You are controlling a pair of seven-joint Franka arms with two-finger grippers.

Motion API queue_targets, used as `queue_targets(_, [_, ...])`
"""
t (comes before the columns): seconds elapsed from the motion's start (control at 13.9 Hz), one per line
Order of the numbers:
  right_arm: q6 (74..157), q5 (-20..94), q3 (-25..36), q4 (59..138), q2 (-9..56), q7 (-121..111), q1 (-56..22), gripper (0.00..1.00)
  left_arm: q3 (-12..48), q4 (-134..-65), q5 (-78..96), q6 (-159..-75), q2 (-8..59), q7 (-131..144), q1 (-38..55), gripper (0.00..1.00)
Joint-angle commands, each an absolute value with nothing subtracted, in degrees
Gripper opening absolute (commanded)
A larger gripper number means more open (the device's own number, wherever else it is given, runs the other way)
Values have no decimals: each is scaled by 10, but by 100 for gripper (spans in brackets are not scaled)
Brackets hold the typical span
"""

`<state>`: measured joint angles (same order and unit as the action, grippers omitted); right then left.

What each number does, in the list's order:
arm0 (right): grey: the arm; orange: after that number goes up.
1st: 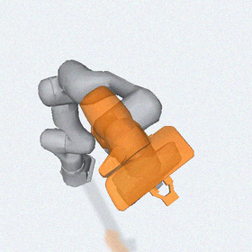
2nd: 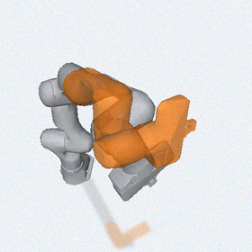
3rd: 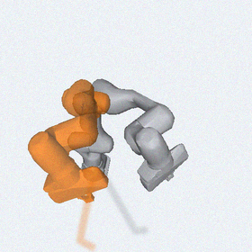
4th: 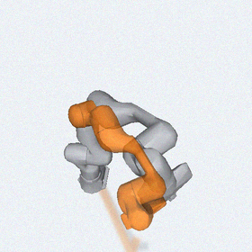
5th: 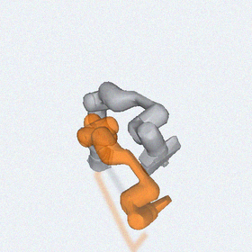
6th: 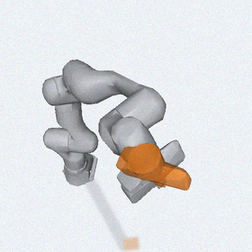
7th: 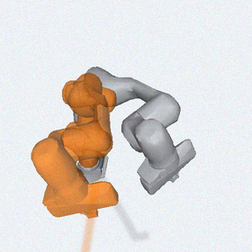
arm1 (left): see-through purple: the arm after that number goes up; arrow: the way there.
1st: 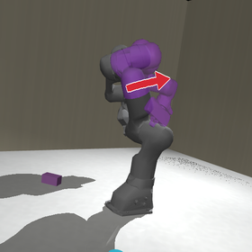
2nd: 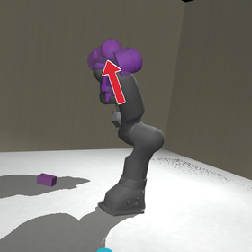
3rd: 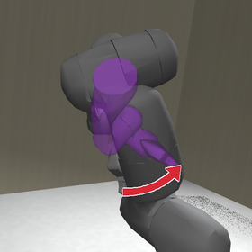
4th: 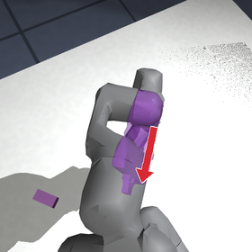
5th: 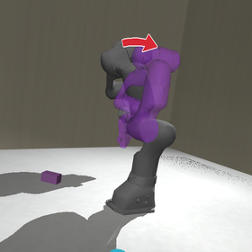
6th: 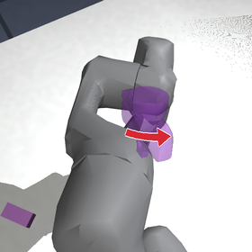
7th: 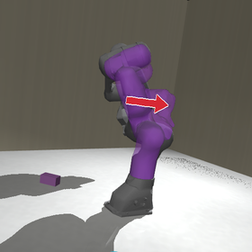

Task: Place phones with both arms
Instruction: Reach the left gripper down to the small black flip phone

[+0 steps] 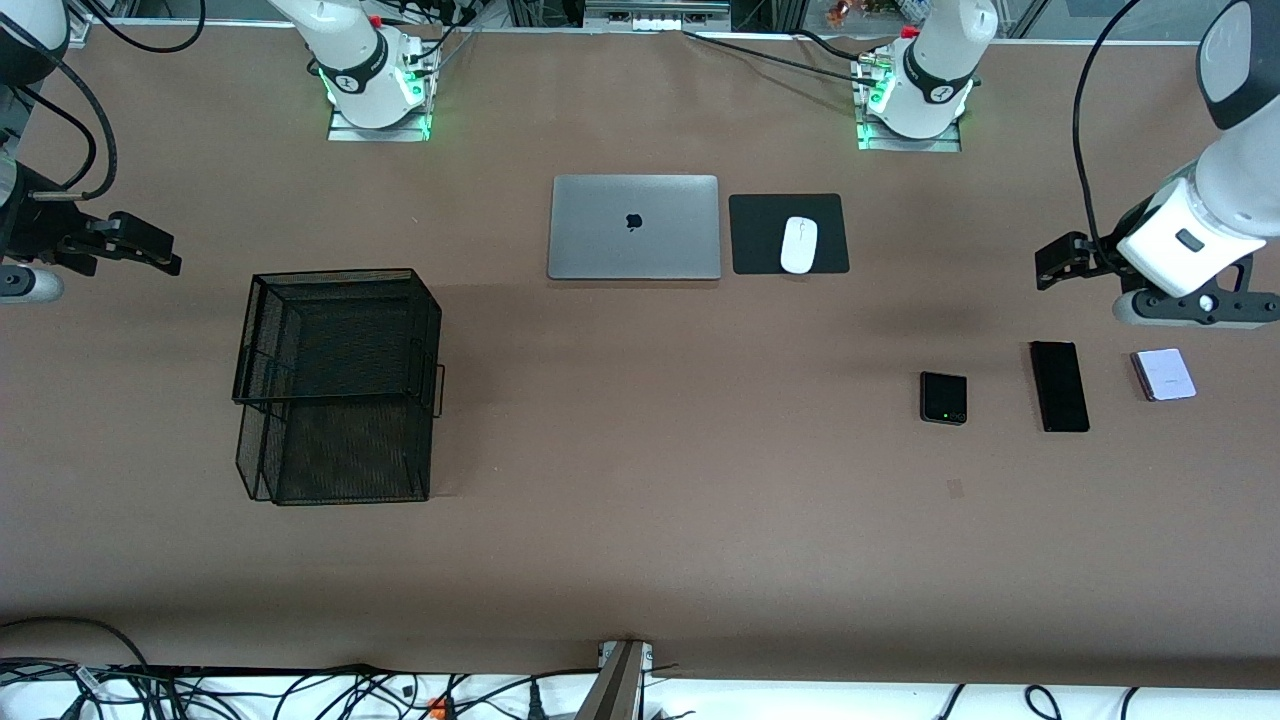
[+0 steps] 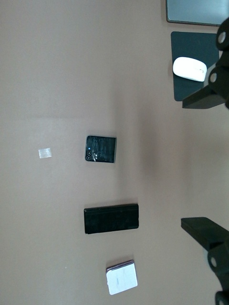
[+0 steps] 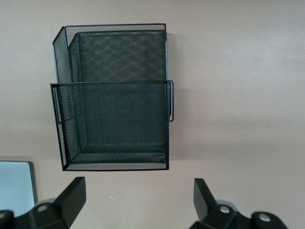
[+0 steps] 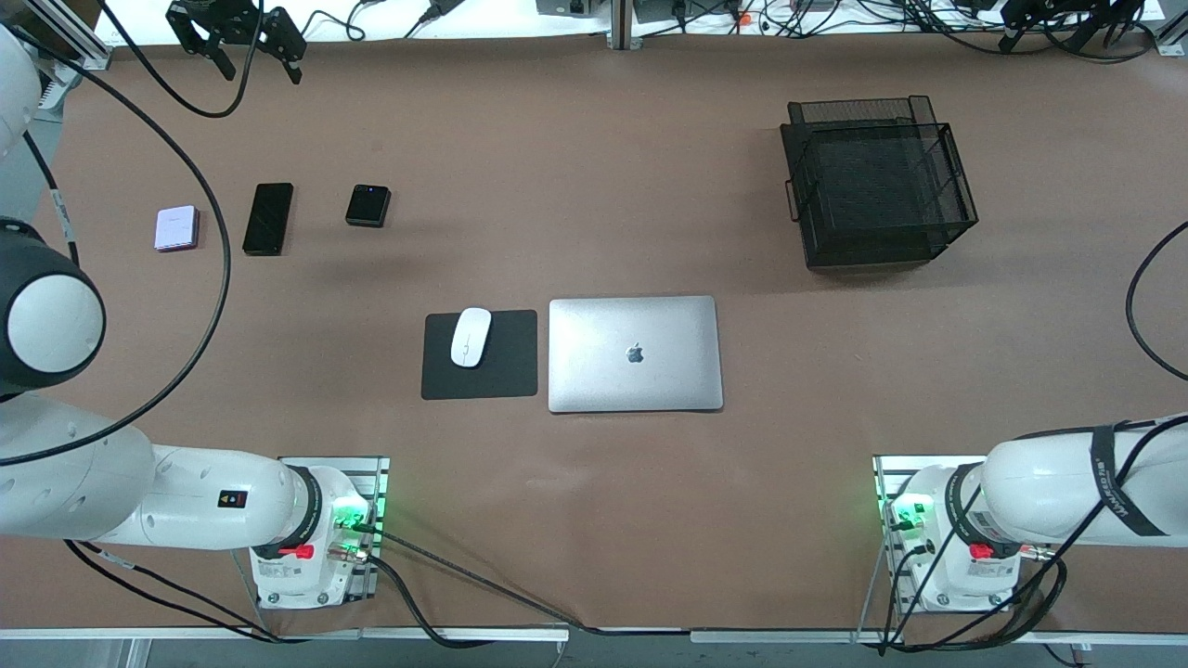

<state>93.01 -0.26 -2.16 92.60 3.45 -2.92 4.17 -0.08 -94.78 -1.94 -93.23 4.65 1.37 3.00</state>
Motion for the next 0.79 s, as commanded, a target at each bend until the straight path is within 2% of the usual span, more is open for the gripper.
queue_targets(0.0, [930, -1, -27, 928, 25, -38, 49, 100, -2, -903, -1, -907, 78, 4, 25, 100])
queue_targets(0.29, [930, -1, -27, 928, 25, -38, 49, 100, -6, -912, -4, -910, 105, -9, 15, 100])
queue_targets(0.43, [929, -1, -27, 928, 25, -38, 49, 100, -5, -913, -4, -923, 154, -8, 9, 100])
queue_targets(0.72, [929, -1, -27, 928, 25, -38, 49, 100, -5, -979, -5, -1090, 225, -9, 8, 100])
